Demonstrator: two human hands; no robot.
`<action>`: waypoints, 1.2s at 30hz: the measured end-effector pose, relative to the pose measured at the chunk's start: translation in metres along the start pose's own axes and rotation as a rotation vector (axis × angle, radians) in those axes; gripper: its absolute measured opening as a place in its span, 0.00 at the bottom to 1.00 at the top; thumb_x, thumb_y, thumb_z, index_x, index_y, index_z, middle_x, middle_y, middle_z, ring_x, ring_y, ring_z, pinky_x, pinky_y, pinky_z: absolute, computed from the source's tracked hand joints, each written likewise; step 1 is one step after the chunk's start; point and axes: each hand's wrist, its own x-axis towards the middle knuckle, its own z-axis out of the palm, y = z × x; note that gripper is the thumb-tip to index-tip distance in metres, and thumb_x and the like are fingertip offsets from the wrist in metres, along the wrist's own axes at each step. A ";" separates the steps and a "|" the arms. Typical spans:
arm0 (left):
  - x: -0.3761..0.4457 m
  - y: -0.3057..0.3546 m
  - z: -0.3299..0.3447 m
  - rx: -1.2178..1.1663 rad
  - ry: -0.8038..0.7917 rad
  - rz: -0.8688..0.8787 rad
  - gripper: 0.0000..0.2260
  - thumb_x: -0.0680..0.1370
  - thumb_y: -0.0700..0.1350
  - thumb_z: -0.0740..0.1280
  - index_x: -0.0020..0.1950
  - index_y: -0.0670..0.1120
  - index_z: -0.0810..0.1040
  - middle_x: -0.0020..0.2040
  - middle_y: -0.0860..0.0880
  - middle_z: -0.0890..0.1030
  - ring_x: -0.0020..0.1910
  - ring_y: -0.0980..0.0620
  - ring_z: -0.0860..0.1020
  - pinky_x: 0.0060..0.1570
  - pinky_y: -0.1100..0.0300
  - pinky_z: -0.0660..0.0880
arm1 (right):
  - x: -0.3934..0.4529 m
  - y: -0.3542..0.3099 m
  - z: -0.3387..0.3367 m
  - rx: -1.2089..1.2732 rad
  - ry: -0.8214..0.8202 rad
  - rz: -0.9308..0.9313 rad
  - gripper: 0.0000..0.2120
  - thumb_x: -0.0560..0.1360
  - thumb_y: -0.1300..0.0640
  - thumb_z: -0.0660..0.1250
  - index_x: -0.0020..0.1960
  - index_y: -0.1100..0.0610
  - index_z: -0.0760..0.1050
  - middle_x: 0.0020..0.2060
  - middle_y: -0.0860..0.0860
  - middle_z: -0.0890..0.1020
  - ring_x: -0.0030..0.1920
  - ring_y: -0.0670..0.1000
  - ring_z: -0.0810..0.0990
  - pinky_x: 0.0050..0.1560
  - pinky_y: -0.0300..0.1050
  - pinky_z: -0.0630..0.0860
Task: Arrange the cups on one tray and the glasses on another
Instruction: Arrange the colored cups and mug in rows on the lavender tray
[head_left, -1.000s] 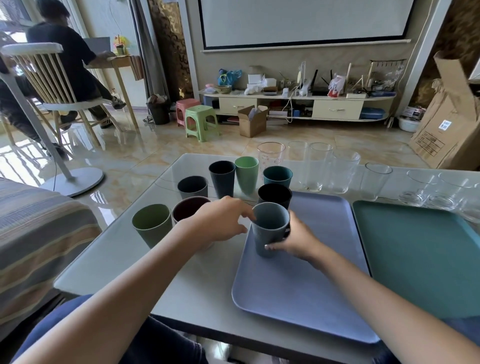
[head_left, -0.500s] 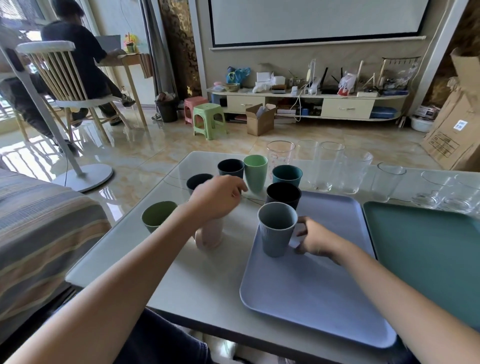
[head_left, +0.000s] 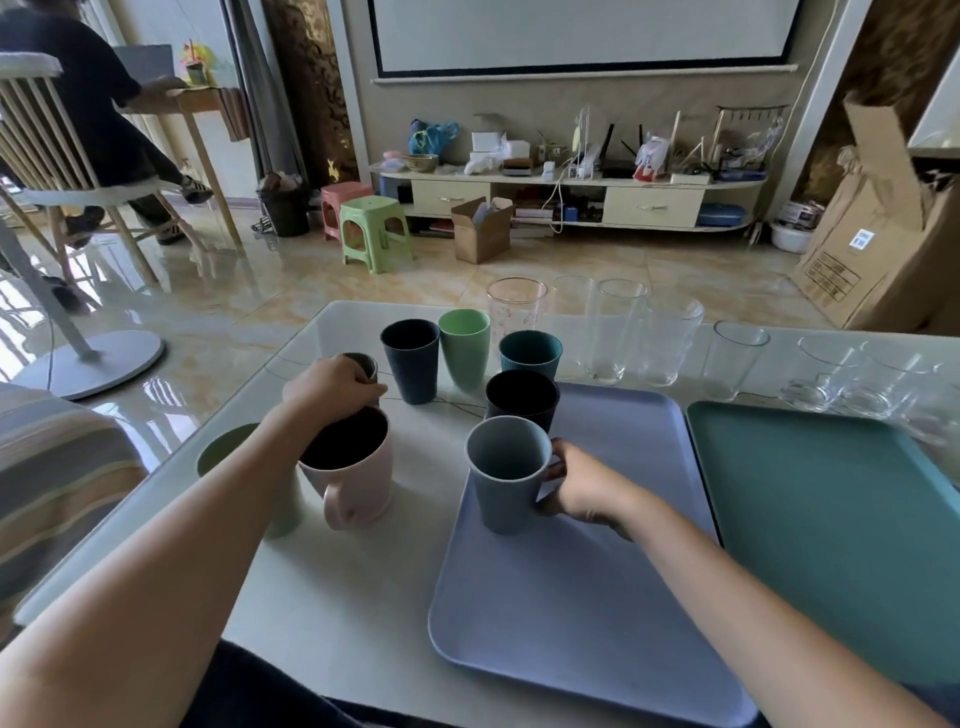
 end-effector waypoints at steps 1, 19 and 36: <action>0.001 0.000 0.001 0.014 0.010 0.015 0.11 0.75 0.55 0.64 0.41 0.50 0.79 0.41 0.45 0.79 0.42 0.44 0.76 0.38 0.58 0.71 | 0.001 0.001 0.001 -0.001 0.002 -0.001 0.25 0.71 0.71 0.67 0.66 0.63 0.66 0.56 0.60 0.78 0.57 0.55 0.77 0.50 0.43 0.73; -0.101 0.055 -0.065 -0.250 0.612 0.424 0.11 0.76 0.50 0.62 0.45 0.45 0.80 0.38 0.45 0.82 0.36 0.43 0.78 0.40 0.53 0.75 | -0.045 -0.042 -0.029 -0.041 0.359 -0.480 0.29 0.73 0.67 0.65 0.70 0.53 0.62 0.66 0.54 0.70 0.66 0.51 0.68 0.60 0.40 0.66; -0.148 0.059 -0.039 -0.500 0.168 0.450 0.07 0.74 0.52 0.59 0.42 0.54 0.75 0.39 0.56 0.81 0.39 0.52 0.80 0.44 0.47 0.78 | -0.098 -0.012 0.016 0.102 -0.025 -0.438 0.37 0.62 0.60 0.79 0.61 0.46 0.61 0.53 0.39 0.73 0.56 0.42 0.74 0.57 0.45 0.77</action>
